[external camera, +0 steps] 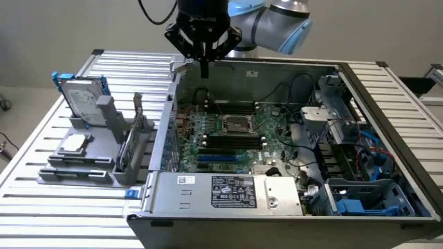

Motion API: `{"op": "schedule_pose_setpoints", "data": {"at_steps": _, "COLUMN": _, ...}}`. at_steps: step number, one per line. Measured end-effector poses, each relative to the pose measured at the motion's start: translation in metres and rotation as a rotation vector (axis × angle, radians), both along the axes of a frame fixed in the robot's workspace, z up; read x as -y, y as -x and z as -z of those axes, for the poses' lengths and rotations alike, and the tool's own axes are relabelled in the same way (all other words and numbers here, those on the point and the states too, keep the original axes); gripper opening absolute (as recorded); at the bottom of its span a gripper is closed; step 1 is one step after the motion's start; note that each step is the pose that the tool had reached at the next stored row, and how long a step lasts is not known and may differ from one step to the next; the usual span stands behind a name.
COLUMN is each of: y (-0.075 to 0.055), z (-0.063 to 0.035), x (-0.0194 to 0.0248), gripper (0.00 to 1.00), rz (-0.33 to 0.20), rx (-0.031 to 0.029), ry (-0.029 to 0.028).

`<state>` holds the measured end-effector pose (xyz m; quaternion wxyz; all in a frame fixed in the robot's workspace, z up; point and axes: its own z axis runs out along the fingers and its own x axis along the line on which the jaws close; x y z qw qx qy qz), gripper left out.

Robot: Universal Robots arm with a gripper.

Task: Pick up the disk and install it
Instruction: 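Reach for the disk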

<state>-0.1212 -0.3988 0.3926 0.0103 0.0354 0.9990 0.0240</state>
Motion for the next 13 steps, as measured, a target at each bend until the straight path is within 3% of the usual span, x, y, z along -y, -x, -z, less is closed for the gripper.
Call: {"op": "schedule_pose_setpoints", "data": {"at_steps": 13, "y": 0.0, "z": 0.0, "x": 0.0, "gripper": 0.11, "rz": 0.0, "rx": 0.0, "ry": 0.0}}
